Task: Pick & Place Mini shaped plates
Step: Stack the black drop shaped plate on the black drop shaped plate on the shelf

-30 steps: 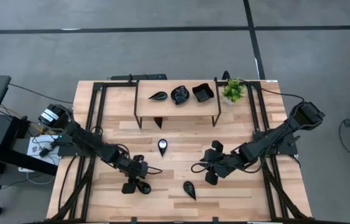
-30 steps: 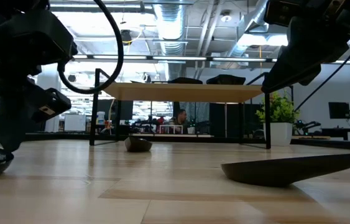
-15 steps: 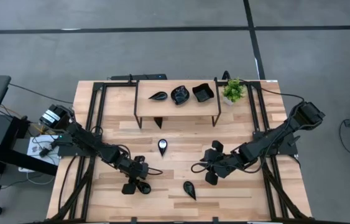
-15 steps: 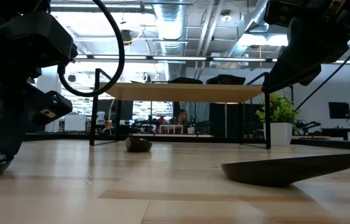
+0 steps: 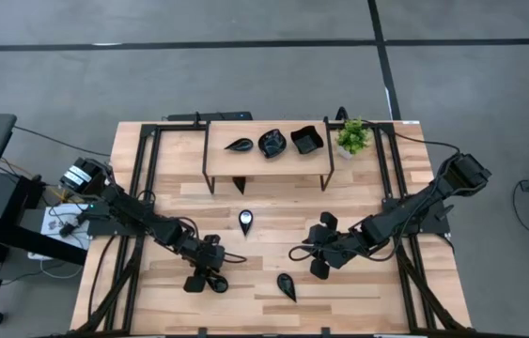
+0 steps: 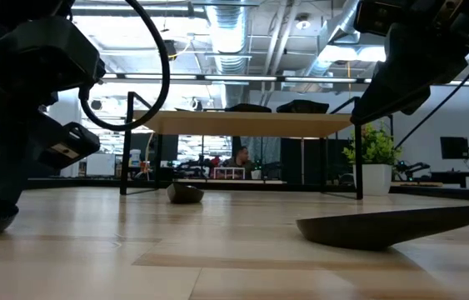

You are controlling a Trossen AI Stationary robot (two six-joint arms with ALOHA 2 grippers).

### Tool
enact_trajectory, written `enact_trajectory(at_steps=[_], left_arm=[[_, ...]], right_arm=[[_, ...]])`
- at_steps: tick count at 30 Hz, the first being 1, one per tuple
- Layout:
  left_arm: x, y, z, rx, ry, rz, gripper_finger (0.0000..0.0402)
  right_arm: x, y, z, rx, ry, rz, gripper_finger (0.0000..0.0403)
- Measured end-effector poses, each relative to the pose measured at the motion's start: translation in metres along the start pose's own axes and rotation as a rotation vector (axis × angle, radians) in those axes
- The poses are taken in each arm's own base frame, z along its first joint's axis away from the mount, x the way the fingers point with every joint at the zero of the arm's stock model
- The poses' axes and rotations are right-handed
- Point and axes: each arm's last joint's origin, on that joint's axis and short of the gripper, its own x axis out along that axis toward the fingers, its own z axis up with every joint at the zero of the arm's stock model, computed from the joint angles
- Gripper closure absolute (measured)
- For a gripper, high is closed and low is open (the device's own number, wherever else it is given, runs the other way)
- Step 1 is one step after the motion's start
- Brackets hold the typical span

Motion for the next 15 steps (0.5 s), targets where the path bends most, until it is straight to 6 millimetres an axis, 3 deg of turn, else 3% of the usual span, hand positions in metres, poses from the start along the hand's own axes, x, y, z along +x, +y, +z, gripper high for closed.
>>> enact_trajectory(at_steps=[15], left_arm=[[0.0001, -0.0003, 0.001, 0.001, -0.011, -0.003, 0.0394]], right_arm=[[0.0, 0.0, 0.0, 0.0, 0.0, 0.0, 0.0326]])
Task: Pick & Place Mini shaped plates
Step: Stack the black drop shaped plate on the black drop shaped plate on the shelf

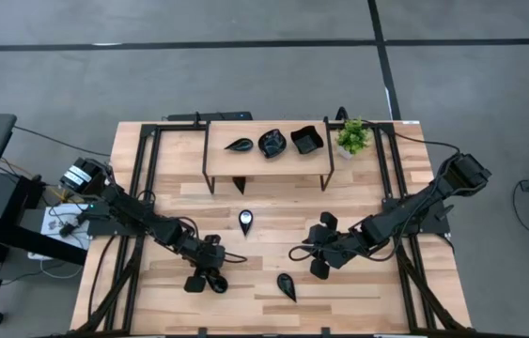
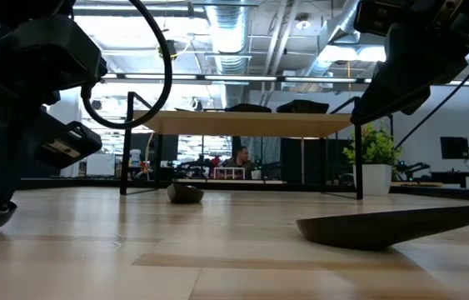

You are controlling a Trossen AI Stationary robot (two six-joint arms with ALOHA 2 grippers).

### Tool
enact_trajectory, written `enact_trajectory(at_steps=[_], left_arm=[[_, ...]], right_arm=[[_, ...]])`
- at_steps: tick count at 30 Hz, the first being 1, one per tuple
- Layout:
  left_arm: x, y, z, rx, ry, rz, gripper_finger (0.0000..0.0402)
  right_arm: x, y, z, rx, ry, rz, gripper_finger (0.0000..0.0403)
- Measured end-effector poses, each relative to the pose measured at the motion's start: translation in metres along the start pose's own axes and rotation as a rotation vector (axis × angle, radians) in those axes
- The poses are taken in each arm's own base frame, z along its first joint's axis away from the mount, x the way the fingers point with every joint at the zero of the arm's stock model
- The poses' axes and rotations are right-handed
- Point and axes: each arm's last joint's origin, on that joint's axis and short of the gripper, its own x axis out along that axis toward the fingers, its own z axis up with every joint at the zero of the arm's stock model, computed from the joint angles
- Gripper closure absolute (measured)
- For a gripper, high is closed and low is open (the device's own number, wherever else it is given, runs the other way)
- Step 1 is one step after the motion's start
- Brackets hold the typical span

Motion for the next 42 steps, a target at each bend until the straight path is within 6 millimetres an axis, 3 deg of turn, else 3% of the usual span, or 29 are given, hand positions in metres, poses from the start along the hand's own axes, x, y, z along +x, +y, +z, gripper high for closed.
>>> enact_trajectory(at_steps=[23, 32, 42], left_arm=[[-0.024, 0.005, 0.015, 0.018, -0.114, -0.004, 0.0393], [-0.061, 0.018, 0.032, 0.023, -0.28, 0.023, 0.0392], [-0.124, 0.037, 0.046, -0.028, -0.554, 0.07, 0.0392]], right_arm=[[0.0, 0.003, 0.001, 0.022, 0.013, 0.061, 0.0326], [-0.001, 0.009, 0.006, 0.074, -0.002, 0.145, 0.0326], [-0.002, 0.015, 0.015, 0.119, -0.083, 0.216, 0.0326]])
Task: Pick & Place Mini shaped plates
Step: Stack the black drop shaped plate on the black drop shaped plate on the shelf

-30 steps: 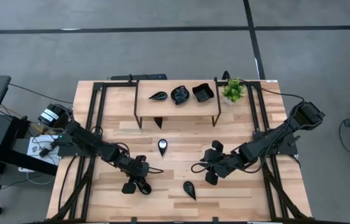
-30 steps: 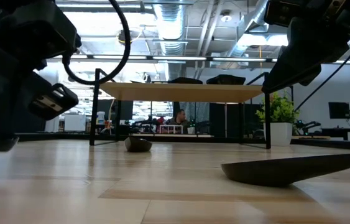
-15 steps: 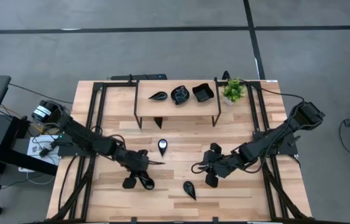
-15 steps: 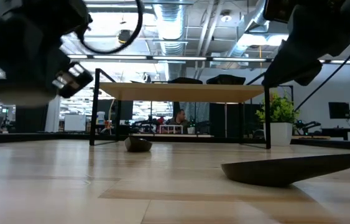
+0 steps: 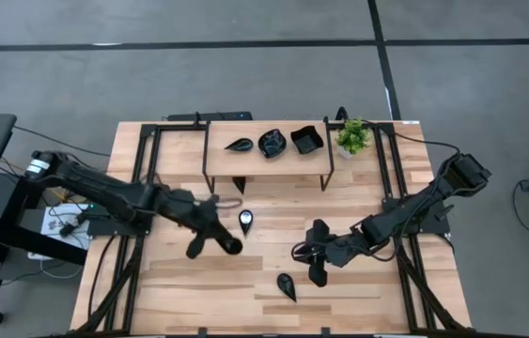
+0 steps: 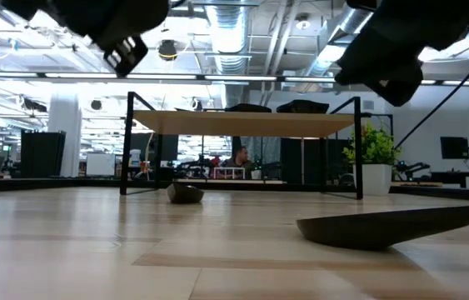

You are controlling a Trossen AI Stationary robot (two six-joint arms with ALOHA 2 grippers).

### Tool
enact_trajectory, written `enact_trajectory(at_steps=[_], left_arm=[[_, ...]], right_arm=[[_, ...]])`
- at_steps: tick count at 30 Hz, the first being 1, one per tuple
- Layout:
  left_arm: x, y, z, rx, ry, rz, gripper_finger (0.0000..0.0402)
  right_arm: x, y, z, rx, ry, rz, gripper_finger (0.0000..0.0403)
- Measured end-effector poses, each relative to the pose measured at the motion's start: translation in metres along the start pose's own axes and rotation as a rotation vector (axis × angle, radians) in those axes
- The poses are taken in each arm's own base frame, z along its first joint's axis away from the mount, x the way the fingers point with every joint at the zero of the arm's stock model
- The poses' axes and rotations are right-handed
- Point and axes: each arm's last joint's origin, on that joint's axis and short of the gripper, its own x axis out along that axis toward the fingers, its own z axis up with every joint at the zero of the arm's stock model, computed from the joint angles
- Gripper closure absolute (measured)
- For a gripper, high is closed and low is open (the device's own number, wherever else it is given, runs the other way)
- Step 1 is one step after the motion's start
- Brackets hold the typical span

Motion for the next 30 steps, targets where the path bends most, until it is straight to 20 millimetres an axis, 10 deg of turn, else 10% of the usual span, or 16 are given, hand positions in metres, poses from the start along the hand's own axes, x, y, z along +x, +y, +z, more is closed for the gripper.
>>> enact_trajectory(at_steps=[30], left_arm=[[-0.063, 0.075, 0.062, -0.045, -0.466, 0.37, 0.0381]], right_arm=[[0.009, -0.026, 0.053, 0.041, -0.287, 0.013, 0.0326]])
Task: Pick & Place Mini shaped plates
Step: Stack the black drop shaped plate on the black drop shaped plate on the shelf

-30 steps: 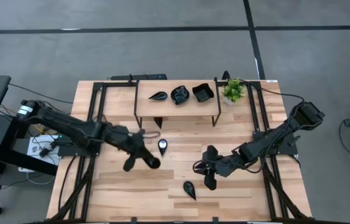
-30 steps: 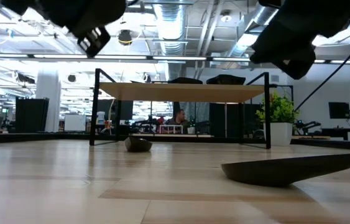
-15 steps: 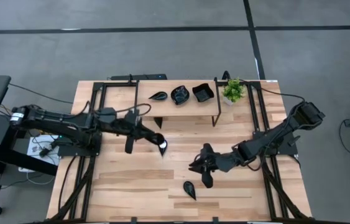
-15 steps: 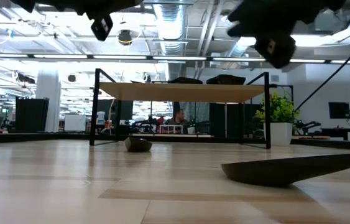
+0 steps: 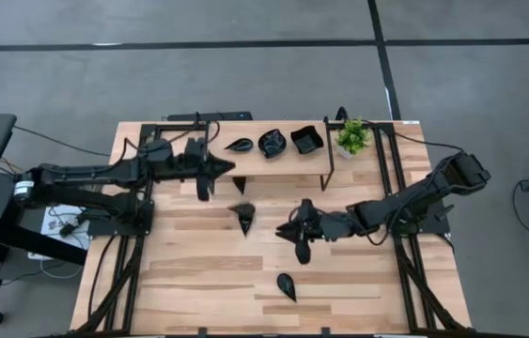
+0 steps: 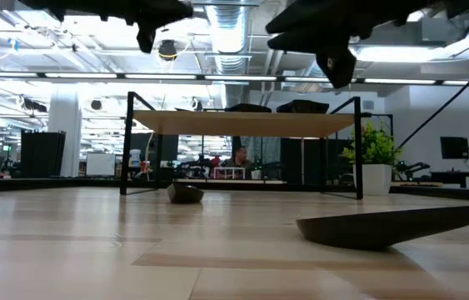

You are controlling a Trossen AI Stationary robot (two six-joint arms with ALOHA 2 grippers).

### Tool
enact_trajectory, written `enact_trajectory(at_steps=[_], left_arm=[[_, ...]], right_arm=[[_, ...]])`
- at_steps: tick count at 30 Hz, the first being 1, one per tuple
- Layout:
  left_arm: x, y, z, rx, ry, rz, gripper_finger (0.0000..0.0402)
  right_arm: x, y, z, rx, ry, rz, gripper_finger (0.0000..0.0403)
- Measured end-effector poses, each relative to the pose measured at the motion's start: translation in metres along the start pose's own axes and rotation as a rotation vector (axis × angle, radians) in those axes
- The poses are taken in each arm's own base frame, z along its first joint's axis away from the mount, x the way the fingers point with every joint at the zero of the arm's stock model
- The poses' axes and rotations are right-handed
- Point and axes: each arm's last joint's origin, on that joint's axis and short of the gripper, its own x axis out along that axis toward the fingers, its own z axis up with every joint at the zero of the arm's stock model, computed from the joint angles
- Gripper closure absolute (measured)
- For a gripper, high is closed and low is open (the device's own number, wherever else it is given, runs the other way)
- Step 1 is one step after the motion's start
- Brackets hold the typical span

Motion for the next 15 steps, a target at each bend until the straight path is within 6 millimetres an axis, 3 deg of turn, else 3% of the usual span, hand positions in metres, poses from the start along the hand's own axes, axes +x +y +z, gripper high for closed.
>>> enact_trajectory(at_steps=[6, 15], left_arm=[[0.004, 0.02, -0.01, -0.033, 0.112, -0.016, 0.0388], [0.002, 0.006, -0.036, -0.007, 0.363, -0.098, 0.0393]], right_arm=[[0.004, -0.01, 0.007, 0.029, -0.013, -0.022, 0.0326], [0.004, -0.008, 0.005, -0.022, 0.044, 0.05, 0.0326]])
